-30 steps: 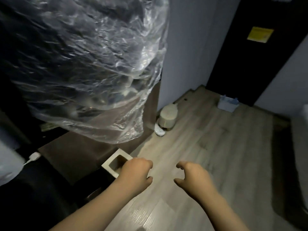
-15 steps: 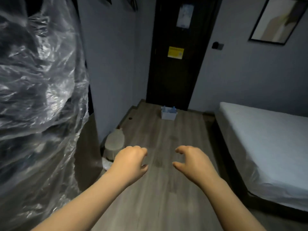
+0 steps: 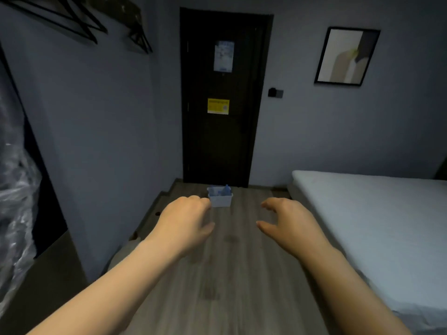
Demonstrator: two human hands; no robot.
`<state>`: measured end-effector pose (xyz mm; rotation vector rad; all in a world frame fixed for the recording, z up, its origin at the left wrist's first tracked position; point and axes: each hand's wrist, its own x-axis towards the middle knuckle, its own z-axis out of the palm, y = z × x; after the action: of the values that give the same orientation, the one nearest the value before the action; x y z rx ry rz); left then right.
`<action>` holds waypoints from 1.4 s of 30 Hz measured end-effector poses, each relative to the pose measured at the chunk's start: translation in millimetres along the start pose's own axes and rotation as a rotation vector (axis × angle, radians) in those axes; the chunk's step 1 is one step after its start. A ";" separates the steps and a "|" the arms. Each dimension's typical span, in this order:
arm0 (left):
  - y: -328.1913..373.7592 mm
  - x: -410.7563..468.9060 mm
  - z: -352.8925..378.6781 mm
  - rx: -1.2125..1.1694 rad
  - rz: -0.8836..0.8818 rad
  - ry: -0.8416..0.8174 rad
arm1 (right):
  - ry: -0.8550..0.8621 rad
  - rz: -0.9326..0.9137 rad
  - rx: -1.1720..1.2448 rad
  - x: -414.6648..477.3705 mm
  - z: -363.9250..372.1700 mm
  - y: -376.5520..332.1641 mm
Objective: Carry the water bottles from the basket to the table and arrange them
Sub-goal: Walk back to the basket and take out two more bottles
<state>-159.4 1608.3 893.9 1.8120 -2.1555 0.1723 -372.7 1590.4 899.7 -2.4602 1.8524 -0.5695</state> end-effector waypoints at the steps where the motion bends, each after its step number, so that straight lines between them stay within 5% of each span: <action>1: 2.1 17.0 -2.1 -0.003 0.003 0.023 | 0.013 -0.008 -0.007 15.8 -3.5 7.5; 11: -7.7 156.1 16.0 -0.054 -0.001 0.099 | 0.050 -0.069 -0.004 150.3 -2.3 59.4; 30: -137.5 454.2 121.2 -0.111 -0.004 -0.058 | -0.036 -0.010 -0.021 461.0 99.4 96.6; 42: -173.7 678.6 217.8 -0.130 -0.029 -0.079 | -0.084 -0.025 0.001 686.9 173.8 186.2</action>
<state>-124.2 875.7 884.6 1.8033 -2.1373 -0.0460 -333.9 858.9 888.2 -2.4690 1.7931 -0.4598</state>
